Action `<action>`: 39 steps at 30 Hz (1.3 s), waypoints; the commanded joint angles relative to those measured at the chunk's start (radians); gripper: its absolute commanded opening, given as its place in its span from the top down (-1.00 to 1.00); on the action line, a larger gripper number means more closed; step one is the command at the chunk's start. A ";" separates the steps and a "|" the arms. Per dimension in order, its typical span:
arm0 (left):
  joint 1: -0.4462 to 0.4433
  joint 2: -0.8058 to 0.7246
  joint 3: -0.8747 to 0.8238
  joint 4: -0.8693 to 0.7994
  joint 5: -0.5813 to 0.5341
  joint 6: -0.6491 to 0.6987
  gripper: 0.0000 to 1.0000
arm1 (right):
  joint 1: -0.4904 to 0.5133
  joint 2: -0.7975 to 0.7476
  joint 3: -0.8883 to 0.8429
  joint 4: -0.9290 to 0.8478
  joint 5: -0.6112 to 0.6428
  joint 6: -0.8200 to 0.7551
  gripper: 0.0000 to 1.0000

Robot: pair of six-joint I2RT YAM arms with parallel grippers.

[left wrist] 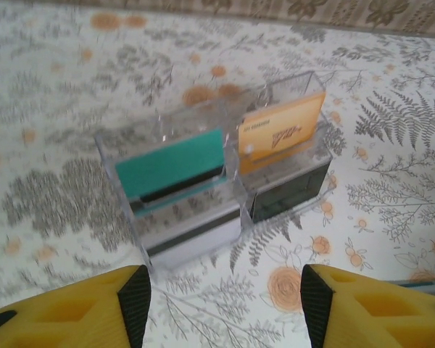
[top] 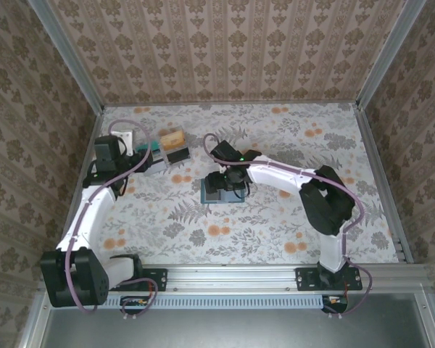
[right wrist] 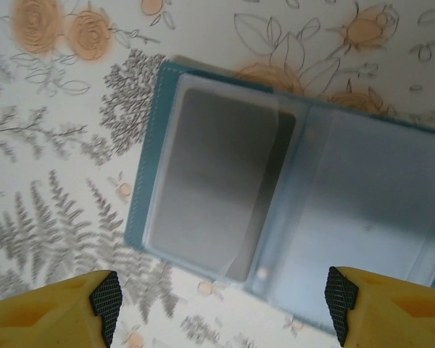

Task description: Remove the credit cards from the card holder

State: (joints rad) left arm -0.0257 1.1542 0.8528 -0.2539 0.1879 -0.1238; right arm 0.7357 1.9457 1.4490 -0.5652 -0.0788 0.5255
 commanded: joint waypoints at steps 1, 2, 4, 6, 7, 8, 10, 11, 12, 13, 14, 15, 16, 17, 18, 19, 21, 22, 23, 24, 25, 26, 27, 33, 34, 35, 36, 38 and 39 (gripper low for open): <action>-0.025 -0.025 -0.006 -0.056 -0.045 -0.135 -0.20 | -0.003 0.089 0.117 -0.150 0.100 -0.112 -0.52; -0.032 -0.024 -0.008 -0.075 -0.062 -0.163 -0.21 | -0.003 0.113 0.141 -0.168 0.106 -0.125 -0.52; -0.036 -0.022 -0.023 -0.096 -0.052 -0.218 -0.24 | -0.002 0.150 0.173 -0.193 0.108 -0.129 -0.50; -0.039 -0.016 -0.042 -0.107 -0.014 -0.262 -0.26 | -0.001 0.178 0.194 -0.214 0.113 -0.126 -0.47; -0.039 -0.013 -0.051 -0.106 0.006 -0.274 -0.28 | -0.001 0.186 0.197 -0.220 0.120 -0.122 -0.45; -0.041 -0.005 -0.061 -0.107 0.026 -0.289 -0.30 | -0.002 0.191 0.198 -0.224 0.127 -0.118 -0.43; -0.050 0.006 -0.083 -0.094 0.055 -0.321 -0.34 | -0.001 0.200 0.196 -0.225 0.133 -0.114 -0.40; -0.057 0.012 -0.095 -0.080 0.078 -0.341 -0.38 | -0.002 0.205 0.194 -0.225 0.131 -0.115 -0.39; -0.067 0.019 -0.103 -0.072 0.097 -0.360 -0.41 | -0.002 0.210 0.191 -0.227 0.128 -0.117 -0.38; -0.078 0.027 -0.107 -0.066 0.112 -0.375 -0.42 | -0.002 0.216 0.189 -0.229 0.129 -0.120 -0.38; -0.093 0.038 -0.108 -0.069 0.124 -0.393 -0.43 | -0.003 0.219 0.185 -0.230 0.133 -0.121 -0.35; -0.108 0.050 -0.107 -0.076 0.134 -0.411 -0.44 | -0.003 0.225 0.182 -0.232 0.138 -0.123 -0.32; -0.122 0.059 -0.105 -0.083 0.149 -0.422 -0.44 | -0.003 0.228 0.178 -0.235 0.145 -0.123 -0.31; -0.135 0.071 -0.101 -0.096 0.160 -0.432 -0.44 | -0.004 0.229 0.170 -0.234 0.149 -0.125 -0.27; -0.149 0.082 -0.100 -0.106 0.170 -0.442 -0.43 | -0.004 0.229 0.162 -0.232 0.152 -0.125 -0.22; -0.159 0.092 -0.103 -0.108 0.182 -0.456 -0.41 | -0.004 0.228 0.153 -0.229 0.156 -0.124 -0.19; -0.184 0.119 -0.110 -0.100 0.216 -0.490 -0.36 | -0.007 0.226 0.132 -0.214 0.155 -0.124 -0.11; -0.197 0.132 -0.112 -0.089 0.231 -0.506 -0.33 | -0.008 0.225 0.122 -0.209 0.154 -0.122 -0.08; -0.214 0.147 -0.119 -0.070 0.253 -0.524 -0.29 | -0.010 0.226 0.114 -0.204 0.151 -0.119 -0.06; -0.234 0.163 -0.126 -0.045 0.271 -0.548 -0.26 | -0.012 0.224 0.105 -0.197 0.145 -0.119 -0.06; -0.254 0.178 -0.133 -0.018 0.285 -0.569 -0.21 | -0.013 0.222 0.096 -0.190 0.140 -0.116 -0.05; -0.276 0.197 -0.135 0.008 0.305 -0.586 -0.17 | -0.015 0.220 0.085 -0.181 0.134 -0.114 -0.02; -0.298 0.220 -0.133 0.023 0.316 -0.600 -0.12 | -0.017 0.218 0.076 -0.172 0.125 -0.112 0.00; -0.404 0.344 -0.101 0.100 0.330 -0.657 0.18 | -0.027 0.206 0.034 -0.137 0.101 -0.104 0.07; -0.413 0.363 -0.094 0.108 0.327 -0.663 0.22 | -0.028 0.205 0.029 -0.133 0.098 -0.104 0.08; -0.421 0.382 -0.086 0.117 0.325 -0.668 0.27 | -0.030 0.203 0.023 -0.129 0.095 -0.101 0.08; -0.424 0.401 -0.076 0.125 0.326 -0.673 0.31 | -0.030 0.202 0.018 -0.125 0.093 -0.099 0.08; -0.440 0.432 -0.055 0.134 0.333 -0.676 0.39 | -0.030 0.197 0.011 -0.119 0.088 -0.098 0.08; -0.457 0.448 -0.042 0.132 0.341 -0.671 0.43 | -0.031 0.197 0.010 -0.116 0.087 -0.097 0.08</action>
State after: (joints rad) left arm -0.4541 1.5742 0.7563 -0.1658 0.5007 -0.7708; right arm 0.7166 2.0933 1.5162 -0.6357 0.0193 0.4179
